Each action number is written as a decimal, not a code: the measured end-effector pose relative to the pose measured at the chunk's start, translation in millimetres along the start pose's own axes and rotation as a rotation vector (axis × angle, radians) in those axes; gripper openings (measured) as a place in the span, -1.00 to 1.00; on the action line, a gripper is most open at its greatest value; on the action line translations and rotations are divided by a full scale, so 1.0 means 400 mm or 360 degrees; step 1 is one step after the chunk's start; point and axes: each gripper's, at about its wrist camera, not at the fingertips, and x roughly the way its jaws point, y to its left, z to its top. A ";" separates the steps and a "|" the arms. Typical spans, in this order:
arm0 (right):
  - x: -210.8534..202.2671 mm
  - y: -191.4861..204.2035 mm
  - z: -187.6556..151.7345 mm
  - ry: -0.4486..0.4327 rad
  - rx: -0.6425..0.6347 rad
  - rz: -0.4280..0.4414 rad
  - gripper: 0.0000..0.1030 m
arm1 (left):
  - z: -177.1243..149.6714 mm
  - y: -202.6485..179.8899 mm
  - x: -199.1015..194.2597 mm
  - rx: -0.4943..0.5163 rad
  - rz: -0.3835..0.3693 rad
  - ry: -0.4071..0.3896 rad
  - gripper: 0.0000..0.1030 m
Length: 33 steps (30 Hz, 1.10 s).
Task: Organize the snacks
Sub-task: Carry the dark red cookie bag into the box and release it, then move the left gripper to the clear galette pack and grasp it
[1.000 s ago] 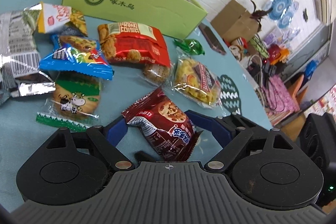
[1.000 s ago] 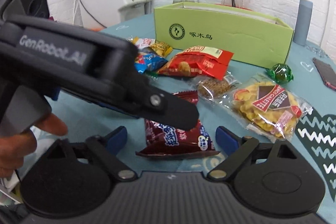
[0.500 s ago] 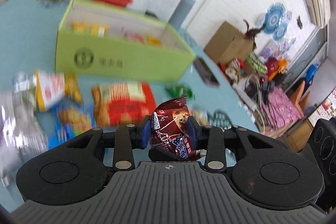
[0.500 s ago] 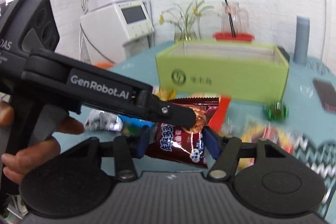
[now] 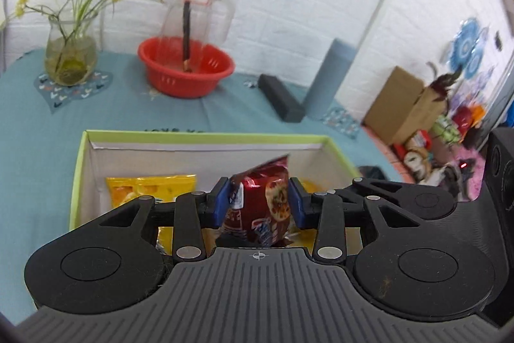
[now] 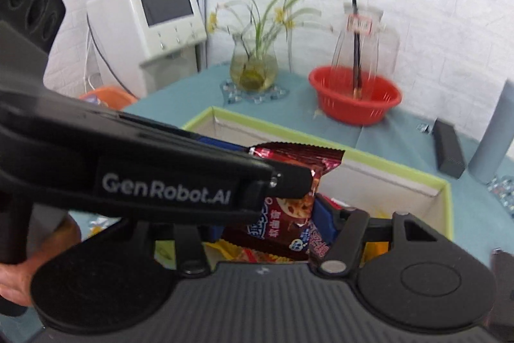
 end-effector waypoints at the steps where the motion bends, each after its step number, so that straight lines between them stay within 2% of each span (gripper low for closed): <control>1: 0.019 -0.004 -0.005 0.0019 -0.0001 0.0011 0.30 | -0.004 0.009 0.023 0.0012 0.0022 0.0027 -0.54; 2: 0.040 0.001 -0.011 0.0032 0.0007 0.0026 0.39 | -0.010 0.017 0.036 0.0007 0.0022 0.0037 -0.47; 3: 0.048 -0.001 -0.016 0.0034 0.0020 0.0042 0.56 | -0.014 0.025 0.045 -0.0005 0.0010 0.0037 -0.31; 6: 0.043 -0.009 -0.024 -0.0007 0.0060 0.0017 0.90 | -0.017 0.039 0.028 -0.0059 -0.0028 -0.0039 0.08; 9: -0.026 -0.021 -0.027 -0.0103 0.0085 -0.0002 0.97 | -0.014 0.033 -0.038 -0.0103 -0.0083 -0.0129 0.13; 11: -0.112 -0.016 -0.035 -0.0226 0.0086 -0.0061 0.99 | -0.020 0.013 -0.097 -0.0097 -0.0119 -0.0195 0.19; 12: -0.159 -0.011 -0.048 -0.0279 0.0092 -0.0075 0.99 | -0.028 0.001 -0.128 -0.0092 -0.0142 -0.0222 0.28; 13: -0.206 -0.005 -0.067 -0.0328 0.0107 -0.0094 0.99 | -0.043 -0.014 -0.163 -0.0082 -0.0177 -0.0245 0.38; 16: -0.332 0.011 -0.163 -0.0417 0.0191 -0.0164 0.99 | -0.106 -0.057 -0.232 -0.0062 -0.0277 -0.0249 0.42; 19: -0.402 0.025 -0.297 -0.0411 0.0356 -0.0237 0.99 | -0.200 -0.103 -0.249 -0.0071 -0.0393 -0.0145 0.42; 22: -0.425 0.038 -0.431 -0.0346 0.0550 -0.0289 0.99 | -0.309 -0.153 -0.224 -0.0112 -0.0505 0.0040 0.37; 25: -0.423 0.056 -0.531 -0.0272 0.0703 -0.0252 0.99 | -0.388 -0.195 -0.183 -0.0123 -0.0539 0.0200 0.28; 27: -0.409 0.064 -0.558 -0.0234 0.0721 -0.0225 0.99 | -0.411 -0.216 -0.153 -0.0108 -0.0493 0.0270 0.20; 29: -0.391 0.074 -0.554 -0.0208 0.0646 -0.0218 0.99 | -0.420 -0.234 -0.128 -0.0065 -0.0431 0.0284 0.06; 33: -0.352 0.090 -0.532 -0.0141 0.0512 -0.0178 0.99 | -0.429 -0.253 -0.096 0.0050 -0.0341 0.0332 -0.37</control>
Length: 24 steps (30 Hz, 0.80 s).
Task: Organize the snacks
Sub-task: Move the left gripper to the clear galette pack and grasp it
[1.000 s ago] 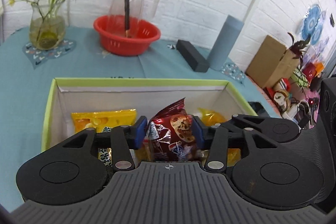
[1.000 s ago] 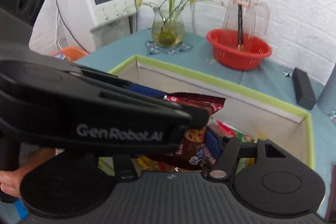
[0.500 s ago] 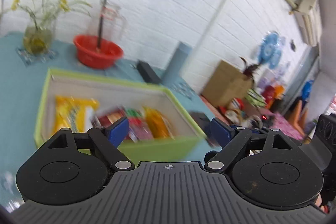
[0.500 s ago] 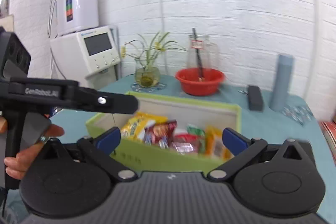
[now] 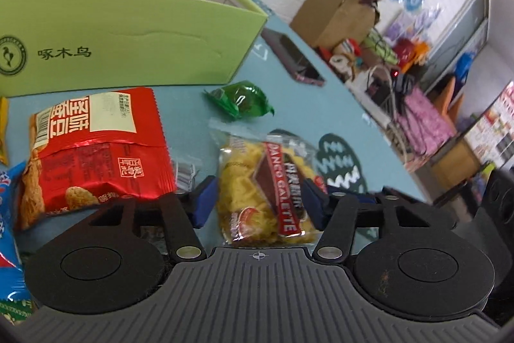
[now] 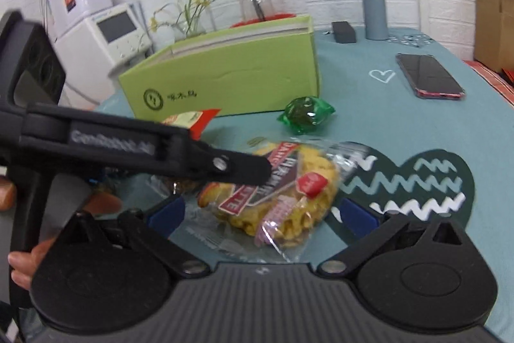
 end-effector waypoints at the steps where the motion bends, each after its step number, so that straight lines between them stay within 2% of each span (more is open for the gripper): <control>1: 0.001 0.014 0.000 0.0011 -0.0038 -0.0003 0.99 | -0.005 -0.009 -0.001 0.0034 0.0025 0.0008 -0.37; 3: -0.016 0.039 -0.013 0.0010 -0.0114 -0.0011 0.99 | -0.023 -0.022 -0.017 0.0061 0.0048 0.0010 -0.36; 8: -0.094 0.078 -0.082 0.0011 -0.0114 0.0024 0.99 | -0.120 -0.056 -0.086 0.0065 0.0024 0.0052 -0.34; 12: -0.141 0.093 -0.128 0.0011 -0.0102 0.0057 0.99 | -0.191 -0.077 -0.133 0.0058 -0.0023 0.0066 -0.16; 15: -0.173 0.093 -0.140 -0.0028 -0.0056 0.0012 0.99 | -0.188 -0.059 -0.151 -0.0003 0.0028 0.0048 0.04; 17: -0.192 0.093 -0.144 -0.0057 -0.0050 -0.0021 0.99 | -0.185 -0.039 -0.161 -0.0063 0.0039 0.0028 0.10; 20: -0.176 0.085 -0.146 -0.0031 -0.0022 -0.0010 0.99 | -0.180 -0.029 -0.156 -0.0095 -0.0004 0.0026 0.10; 22: -0.148 0.088 -0.150 0.0014 -0.0032 0.0005 0.98 | -0.180 -0.045 -0.141 -0.0025 -0.0031 0.0030 0.06; 23: -0.141 0.102 -0.152 0.0001 -0.0090 -0.0005 0.94 | -0.182 -0.055 -0.134 0.0012 -0.0032 0.0032 -0.06; 24: -0.138 0.118 -0.151 0.0010 -0.0139 -0.0016 0.88 | -0.182 -0.061 -0.127 0.0028 -0.0046 0.0056 -0.36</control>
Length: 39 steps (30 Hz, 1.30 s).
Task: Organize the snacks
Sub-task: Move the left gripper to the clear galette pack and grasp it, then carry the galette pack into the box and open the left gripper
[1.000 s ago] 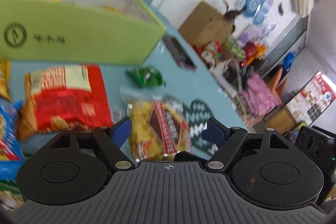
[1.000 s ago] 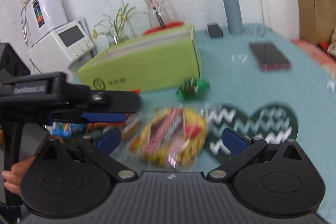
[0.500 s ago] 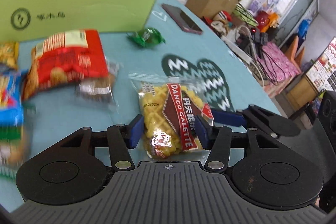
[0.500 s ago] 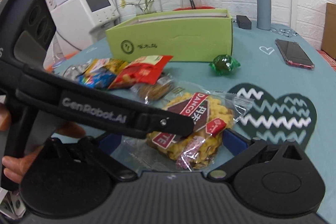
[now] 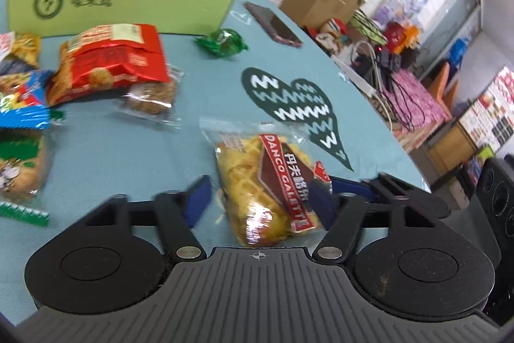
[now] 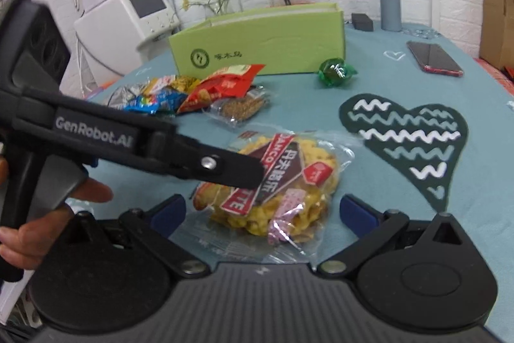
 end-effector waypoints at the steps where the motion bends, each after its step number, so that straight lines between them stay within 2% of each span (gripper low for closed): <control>1: 0.000 0.014 0.006 -0.0003 -0.0039 -0.0036 0.80 | 0.000 -0.005 -0.003 0.0004 0.0029 -0.0027 -0.42; 3: -0.005 0.017 0.028 -0.0034 -0.0062 -0.0067 0.68 | 0.016 -0.011 -0.018 0.0028 0.0065 -0.0080 -0.51; 7: -0.004 0.001 0.113 -0.0145 -0.0076 -0.0079 0.67 | 0.107 -0.007 -0.043 0.0002 0.0031 -0.0187 -0.54; 10: 0.029 -0.012 0.211 -0.0230 -0.0157 -0.0112 0.68 | 0.212 0.005 -0.050 0.0004 0.0056 -0.0271 -0.53; 14: 0.101 -0.044 0.380 -0.0328 -0.0274 -0.0085 0.68 | 0.386 0.040 -0.068 0.0033 0.0115 -0.0405 -0.53; 18: 0.216 -0.064 0.539 -0.0309 -0.0403 -0.0063 0.70 | 0.539 0.098 -0.051 0.0033 0.0218 -0.0465 -0.48; 22: 0.345 -0.100 0.633 -0.0174 -0.0449 -0.0001 0.71 | 0.642 0.188 0.014 -0.0048 0.0283 -0.0406 -0.49; 26: 0.475 -0.146 0.651 0.0048 -0.0370 0.0095 0.70 | 0.655 0.285 0.114 -0.0135 0.0319 -0.0229 -0.47; 27: 0.500 -0.156 0.646 0.0091 -0.0347 0.0109 0.69 | 0.650 0.306 0.138 -0.0154 0.0314 -0.0179 -0.38; 30: 0.530 -0.171 0.620 0.0131 -0.0260 0.0124 0.69 | 0.641 0.333 0.163 -0.0181 0.0332 -0.0107 -0.28; 32: 0.490 -0.171 0.614 0.0048 -0.0246 0.0125 0.77 | 0.628 0.321 0.128 -0.0168 0.0316 -0.0167 -0.17; 34: 0.413 -0.161 0.600 -0.0085 -0.0270 0.0085 0.81 | 0.617 0.294 0.067 -0.0139 0.0291 -0.0280 0.08; 36: 0.332 -0.146 0.581 -0.0203 -0.0314 0.0038 0.81 | 0.605 0.260 -0.003 -0.0107 0.0275 -0.0397 0.25; 39: 0.210 -0.124 0.513 -0.0321 -0.0317 0.0031 0.82 | 0.560 0.206 -0.125 -0.0052 0.0209 -0.0559 0.33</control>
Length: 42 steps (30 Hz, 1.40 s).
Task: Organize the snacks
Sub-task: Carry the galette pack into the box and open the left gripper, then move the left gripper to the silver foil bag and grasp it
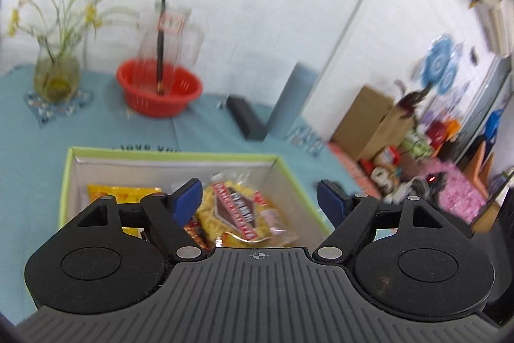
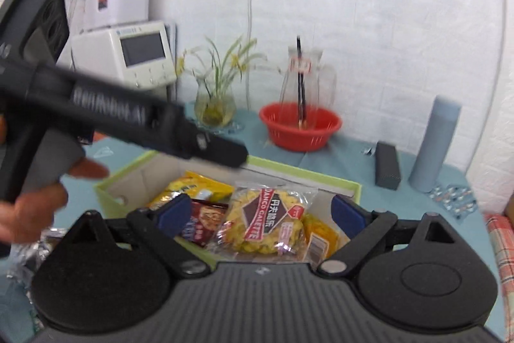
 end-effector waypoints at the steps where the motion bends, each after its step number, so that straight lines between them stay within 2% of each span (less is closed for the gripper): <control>1: -0.041 0.017 -0.024 -0.0015 0.0011 0.0014 0.82 | -0.010 -0.009 -0.045 0.0014 -0.0016 -0.0045 0.42; 3: -0.108 0.051 -0.079 -0.0013 0.0050 0.0040 0.82 | -0.045 -0.020 -0.125 0.0036 -0.0008 -0.0122 0.49; 5: -0.146 0.092 -0.136 0.0022 0.0115 0.0085 0.82 | -0.102 -0.023 -0.212 0.0063 0.0050 -0.0188 0.54; 8: -0.173 0.156 -0.219 0.0091 0.0246 0.0190 0.82 | -0.202 -0.007 -0.318 0.0092 0.0208 -0.0252 0.64; 11: -0.147 0.230 -0.270 0.0171 0.0322 0.0341 0.82 | -0.286 0.033 -0.387 0.0055 0.0374 -0.0239 0.64; 14: -0.105 0.283 -0.284 0.0227 0.0308 0.0413 0.82 | -0.359 0.105 -0.423 -0.0069 0.0490 -0.0178 0.61; 16: -0.087 0.317 -0.273 0.0240 0.0268 0.0418 0.82 | -0.393 0.162 -0.439 -0.0184 0.0601 -0.0147 0.52; 20: -0.057 0.386 -0.238 0.0198 0.0111 0.0428 0.82 | -0.417 0.282 -0.453 -0.0421 0.0719 -0.0151 0.48; 22: -0.028 0.424 -0.204 0.0135 -0.0025 0.0442 0.82 | -0.412 0.323 -0.431 -0.0495 0.0688 -0.0111 0.43; 24: 0.023 0.445 -0.172 0.0109 -0.0090 0.0495 0.82 | -0.411 0.348 -0.399 -0.0567 0.0598 -0.0052 0.38; 26: 0.085 0.455 -0.152 0.0187 -0.0095 0.0654 0.81 | -0.412 0.361 -0.359 -0.0604 0.0453 0.0022 0.37; 28: 0.142 0.457 -0.153 0.0333 -0.0035 0.0835 0.81 | -0.420 0.366 -0.334 -0.0629 0.0412 0.0067 0.30; 30: 0.176 0.453 -0.165 0.0450 0.0009 0.0889 0.81 | -0.424 0.360 -0.328 -0.0609 0.0371 0.0072 0.29; 36: 0.116 0.413 -0.193 0.0467 -0.0009 0.0763 0.81 | -0.444 0.301 -0.301 -0.0513 0.0316 0.0138 0.28; 39: 0.076 0.388 -0.212 0.0465 -0.0014 0.0655 0.81 | -0.455 0.257 -0.282 -0.0458 0.0291 0.0162 0.30; 42: 0.039 0.366 -0.226 0.0455 0.0043 0.0587 0.81 | -0.464 0.218 -0.267 -0.0412 0.0276 0.0183 0.31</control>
